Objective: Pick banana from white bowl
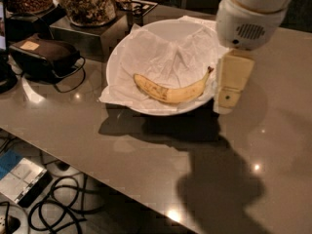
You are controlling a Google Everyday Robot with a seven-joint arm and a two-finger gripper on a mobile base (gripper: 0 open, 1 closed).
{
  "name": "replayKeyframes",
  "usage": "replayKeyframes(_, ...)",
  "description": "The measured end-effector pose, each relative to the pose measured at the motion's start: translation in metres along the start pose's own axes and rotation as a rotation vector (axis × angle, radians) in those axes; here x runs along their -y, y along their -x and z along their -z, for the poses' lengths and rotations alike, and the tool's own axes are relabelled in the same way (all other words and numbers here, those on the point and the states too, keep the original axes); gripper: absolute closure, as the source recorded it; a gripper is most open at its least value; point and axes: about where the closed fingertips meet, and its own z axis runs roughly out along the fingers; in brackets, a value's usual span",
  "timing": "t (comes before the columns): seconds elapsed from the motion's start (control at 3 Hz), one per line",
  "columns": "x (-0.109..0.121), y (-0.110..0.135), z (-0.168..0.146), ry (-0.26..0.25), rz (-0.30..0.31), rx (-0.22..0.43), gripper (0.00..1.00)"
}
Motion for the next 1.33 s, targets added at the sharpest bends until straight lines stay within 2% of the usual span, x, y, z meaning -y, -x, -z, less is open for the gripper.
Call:
replayKeyframes(0.33, 0.004, 0.006, 0.001, -0.020, 0.005, 0.015, 0.00)
replayKeyframes(0.67, 0.007, 0.011, -0.007, 0.006, -0.016, 0.052, 0.00)
replayKeyframes(1.0, 0.015, 0.037, -0.020, 0.066, -0.015, 0.082, 0.00)
replayKeyframes(1.33, 0.024, 0.063, -0.031, 0.100, -0.004, 0.086, 0.08)
